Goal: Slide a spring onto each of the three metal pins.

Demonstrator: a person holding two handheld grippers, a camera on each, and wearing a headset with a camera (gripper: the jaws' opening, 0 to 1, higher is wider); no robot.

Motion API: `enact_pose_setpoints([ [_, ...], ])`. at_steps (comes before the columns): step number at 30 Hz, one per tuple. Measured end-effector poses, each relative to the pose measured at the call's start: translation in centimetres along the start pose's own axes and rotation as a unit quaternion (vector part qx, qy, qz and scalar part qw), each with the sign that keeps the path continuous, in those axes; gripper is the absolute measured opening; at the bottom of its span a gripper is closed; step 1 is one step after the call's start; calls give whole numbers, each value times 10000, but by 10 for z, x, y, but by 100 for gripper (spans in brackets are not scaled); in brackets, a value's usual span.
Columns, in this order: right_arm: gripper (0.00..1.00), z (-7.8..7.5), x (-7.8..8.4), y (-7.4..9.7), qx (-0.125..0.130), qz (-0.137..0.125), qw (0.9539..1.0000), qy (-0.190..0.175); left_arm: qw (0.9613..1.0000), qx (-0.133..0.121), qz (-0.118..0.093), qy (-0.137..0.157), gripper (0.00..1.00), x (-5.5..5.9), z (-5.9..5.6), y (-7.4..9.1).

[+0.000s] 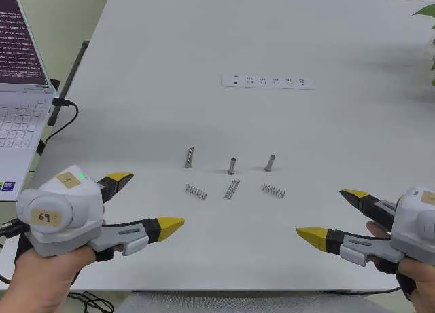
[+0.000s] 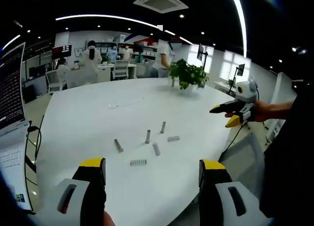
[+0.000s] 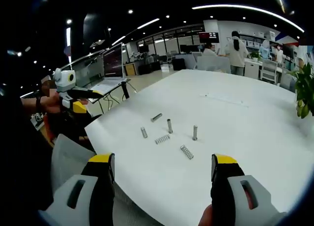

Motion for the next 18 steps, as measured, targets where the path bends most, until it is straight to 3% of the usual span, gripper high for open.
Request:
enact_pose_setpoints([
  [18,81,-1,-1,-2,-2,-4,10000,10,10000,-41,-19,32,75,0,4,0],
])
Point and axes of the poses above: the centre of the closed fingertips' face, and the gripper's own axes: y roughly backward along the fingers, z roughly to its left, x roughly out of its underside, the point moved 10 cm from there along y, roughly backward along the fingers, and after that the axes turned 4 degrees about -y, right-handed, at the moved point
